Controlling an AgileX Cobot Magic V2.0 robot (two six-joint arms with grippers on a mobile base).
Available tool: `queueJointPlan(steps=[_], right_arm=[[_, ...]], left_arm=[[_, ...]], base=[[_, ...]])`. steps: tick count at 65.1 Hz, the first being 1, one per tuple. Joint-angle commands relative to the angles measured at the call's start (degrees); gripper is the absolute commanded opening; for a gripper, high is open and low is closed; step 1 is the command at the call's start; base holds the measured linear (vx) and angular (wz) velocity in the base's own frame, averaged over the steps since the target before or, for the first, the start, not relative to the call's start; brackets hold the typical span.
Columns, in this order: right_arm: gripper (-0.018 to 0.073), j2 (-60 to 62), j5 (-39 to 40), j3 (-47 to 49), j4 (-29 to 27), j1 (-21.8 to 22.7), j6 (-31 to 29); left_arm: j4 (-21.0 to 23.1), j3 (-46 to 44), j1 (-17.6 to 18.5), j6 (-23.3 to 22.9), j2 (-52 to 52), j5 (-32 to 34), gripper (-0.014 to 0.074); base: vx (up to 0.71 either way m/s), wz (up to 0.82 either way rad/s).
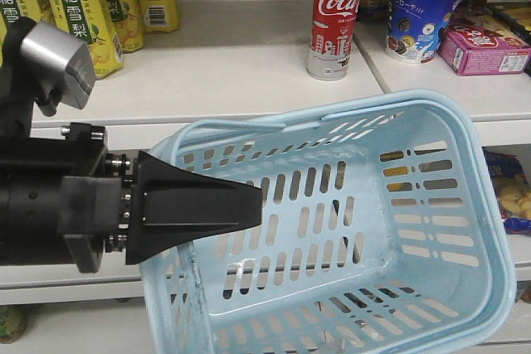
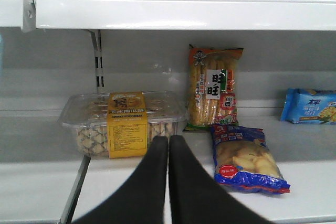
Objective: Place coke in basket with both arms
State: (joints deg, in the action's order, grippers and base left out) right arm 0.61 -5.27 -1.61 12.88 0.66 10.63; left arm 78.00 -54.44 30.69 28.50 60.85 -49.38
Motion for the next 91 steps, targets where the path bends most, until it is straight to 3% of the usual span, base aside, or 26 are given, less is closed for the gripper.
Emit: queueJointPlan(steps=[1,91], right_arm=[[-0.0005,0.75,4.25,-0.42,0.44,0.39,-0.40],[-0.0005,0.75,4.23,-0.42,0.44,0.39,-0.40]], left_arm=[[4.73,-1.62,0.02,0.53,-1.37,0.90,-0.0006],[4.73,-1.62,0.02,0.53,-1.37,0.90,-0.0006]], base=[[0.01,-0.01],[0.01,0.00]])
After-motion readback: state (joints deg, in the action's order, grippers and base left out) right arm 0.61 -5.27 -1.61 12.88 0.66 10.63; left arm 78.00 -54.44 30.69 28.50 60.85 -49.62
